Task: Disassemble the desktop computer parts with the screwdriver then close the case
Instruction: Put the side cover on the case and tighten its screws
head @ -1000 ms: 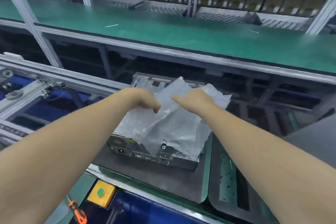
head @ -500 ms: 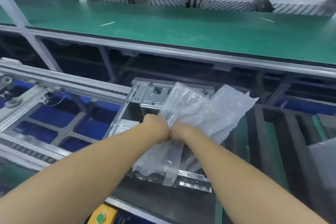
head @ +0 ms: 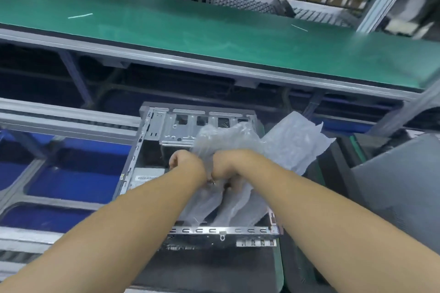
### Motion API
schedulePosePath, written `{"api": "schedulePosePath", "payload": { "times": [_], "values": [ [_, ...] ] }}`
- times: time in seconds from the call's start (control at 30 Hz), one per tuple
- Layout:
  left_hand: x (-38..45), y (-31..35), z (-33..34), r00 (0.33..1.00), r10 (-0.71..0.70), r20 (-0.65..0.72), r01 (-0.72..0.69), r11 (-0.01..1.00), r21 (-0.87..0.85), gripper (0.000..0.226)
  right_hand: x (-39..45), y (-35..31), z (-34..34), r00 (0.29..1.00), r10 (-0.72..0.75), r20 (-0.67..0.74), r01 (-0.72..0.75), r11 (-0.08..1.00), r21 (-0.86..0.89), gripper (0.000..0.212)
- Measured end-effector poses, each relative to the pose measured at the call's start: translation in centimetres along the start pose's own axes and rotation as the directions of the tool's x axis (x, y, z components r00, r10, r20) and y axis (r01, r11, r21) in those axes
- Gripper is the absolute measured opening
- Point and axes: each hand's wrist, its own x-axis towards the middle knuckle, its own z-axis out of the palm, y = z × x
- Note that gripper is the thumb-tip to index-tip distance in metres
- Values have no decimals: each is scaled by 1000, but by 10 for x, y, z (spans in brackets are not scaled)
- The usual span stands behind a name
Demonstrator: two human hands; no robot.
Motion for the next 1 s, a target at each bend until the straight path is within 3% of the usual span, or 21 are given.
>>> {"api": "schedulePosePath", "payload": {
  "times": [0.07, 0.1, 0.17, 0.2, 0.23, 0.33, 0.43, 0.5, 0.57, 0.67, 0.77, 0.87, 0.93, 1.0],
  "values": [
    [-1, -1, 0, 1000, 7, -21, -8, 1000, -20, 42, -14, -5, -15, 971, 36, -238, -29, 999, 30, 16],
    [-3, -3, 2, 999, 6, -50, -10, 998, -63, 44, -20, -7, -19, 906, 34, -422, -42, 999, -10, 15],
    [-11, -6, 10, 994, -9, -106, -7, 989, -149, 54, -25, -8, -20, 686, -87, -722, -100, 972, -213, 7],
    [-16, -6, 14, 989, -26, -143, -4, 980, -201, 65, -23, -5, -15, 596, -160, -787, -127, 949, -289, 18],
    [-21, -7, 17, 983, -43, -176, -7, 961, -275, 74, -19, 1, -9, 564, -198, -802, -148, 931, -334, 34],
    [-31, -13, 25, 965, -72, -252, -35, 917, -398, 82, -14, 17, 1, 611, -145, -778, -127, 952, -277, 71],
    [-39, -18, 29, 926, -143, -349, -41, 882, -470, 68, -12, 17, 0, 619, -89, -781, -103, 976, -192, 85],
    [-42, -23, 23, 858, -255, -446, -53, 819, -572, 55, -13, 14, -9, 629, -39, -776, -138, 977, -161, 69],
    [-43, -29, 16, 790, -282, -544, -168, 754, -635, 51, -20, 13, -19, 687, -3, -726, -197, 962, -190, 49],
    [-39, -33, 9, 773, -70, -631, -434, 667, -605, 65, -31, 21, -22, 809, 30, -587, -219, 942, -254, 34],
    [-37, -32, 6, 820, 169, -547, -502, 672, -544, 77, -35, 32, -10, 894, 35, -447, -170, 949, -264, 11],
    [-34, -29, 4, 883, 375, -284, -469, 740, -481, 107, -31, 29, 13, 970, 11, -244, -62, 978, -201, 15],
    [-29, -13, 9, 898, 423, -124, -432, 791, -433, 122, -26, 26, 30, 996, 5, -88, -26, 972, -235, 19],
    [-23, 7, 16, 916, 393, -78, -399, 882, -251, 132, -21, 30, 28, 998, 19, -68, -34, 973, -230, 16]
  ]
}}
